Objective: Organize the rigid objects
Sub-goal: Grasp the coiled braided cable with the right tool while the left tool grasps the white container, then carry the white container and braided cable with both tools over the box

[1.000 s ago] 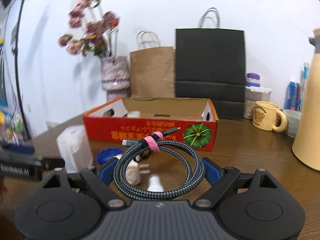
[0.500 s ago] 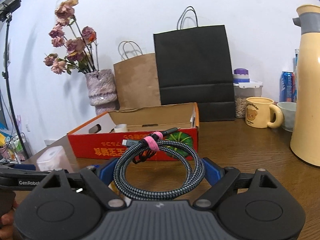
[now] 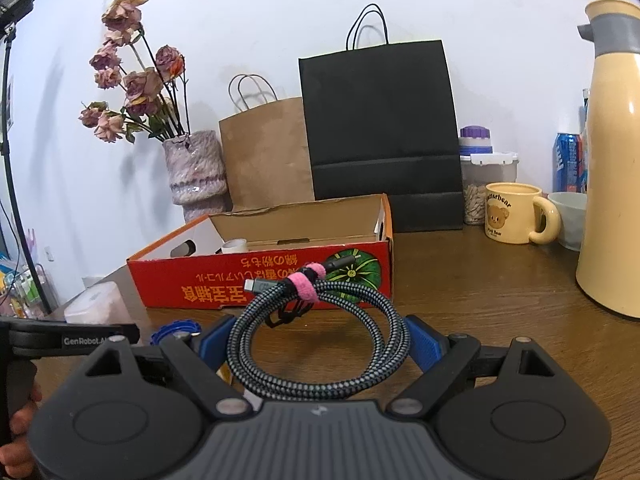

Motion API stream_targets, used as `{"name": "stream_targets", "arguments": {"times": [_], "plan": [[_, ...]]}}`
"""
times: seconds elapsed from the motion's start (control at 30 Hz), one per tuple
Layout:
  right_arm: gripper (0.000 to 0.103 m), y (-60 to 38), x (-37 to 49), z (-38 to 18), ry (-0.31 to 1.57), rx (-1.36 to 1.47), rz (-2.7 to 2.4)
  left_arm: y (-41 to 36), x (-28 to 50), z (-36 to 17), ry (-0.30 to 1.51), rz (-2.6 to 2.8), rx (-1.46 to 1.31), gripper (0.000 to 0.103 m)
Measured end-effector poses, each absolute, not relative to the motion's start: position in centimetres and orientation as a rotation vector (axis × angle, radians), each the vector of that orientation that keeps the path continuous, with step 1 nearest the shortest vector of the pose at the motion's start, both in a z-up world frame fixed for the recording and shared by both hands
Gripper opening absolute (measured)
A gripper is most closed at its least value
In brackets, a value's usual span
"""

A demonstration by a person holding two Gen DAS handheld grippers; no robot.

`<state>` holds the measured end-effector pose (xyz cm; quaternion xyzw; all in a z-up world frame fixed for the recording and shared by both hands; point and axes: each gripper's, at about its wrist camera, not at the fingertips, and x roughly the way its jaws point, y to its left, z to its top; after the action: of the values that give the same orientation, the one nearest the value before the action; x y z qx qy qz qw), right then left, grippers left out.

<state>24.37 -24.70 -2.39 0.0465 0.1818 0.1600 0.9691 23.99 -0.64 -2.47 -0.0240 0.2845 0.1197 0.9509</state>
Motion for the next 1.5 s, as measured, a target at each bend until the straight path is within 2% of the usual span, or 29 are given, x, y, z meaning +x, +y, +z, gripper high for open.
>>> {"name": "stream_targets", "arguments": {"times": [0.07, 0.1, 0.5, 0.9, 1.5], "plan": [[0.088, -24.6, 24.2, -2.3, 0.363, 0.088, 0.317, -0.6, 24.0, -2.7, 0.594, 0.220, -0.057, 0.044], [0.088, -24.5, 24.1, -2.3, 0.359, 0.083, 0.314, -0.6, 24.0, -2.8, 0.595, 0.218, -0.056, 0.043], [0.088, -24.6, 23.5, -1.9, 0.338, 0.074, 0.292, -0.8, 23.0, -2.1, 0.556, 0.205, -0.034, 0.043], [0.088, -23.2, 23.1, -1.1, 0.325, 0.055, 0.265, -1.2, 20.5, 2.0, 0.441, 0.173, -0.041, 0.043], [0.088, -20.2, 25.4, 3.0, 0.280, 0.020, 0.282, -0.9, 22.6, 6.5, 0.376, 0.134, -0.050, 0.043]]}}
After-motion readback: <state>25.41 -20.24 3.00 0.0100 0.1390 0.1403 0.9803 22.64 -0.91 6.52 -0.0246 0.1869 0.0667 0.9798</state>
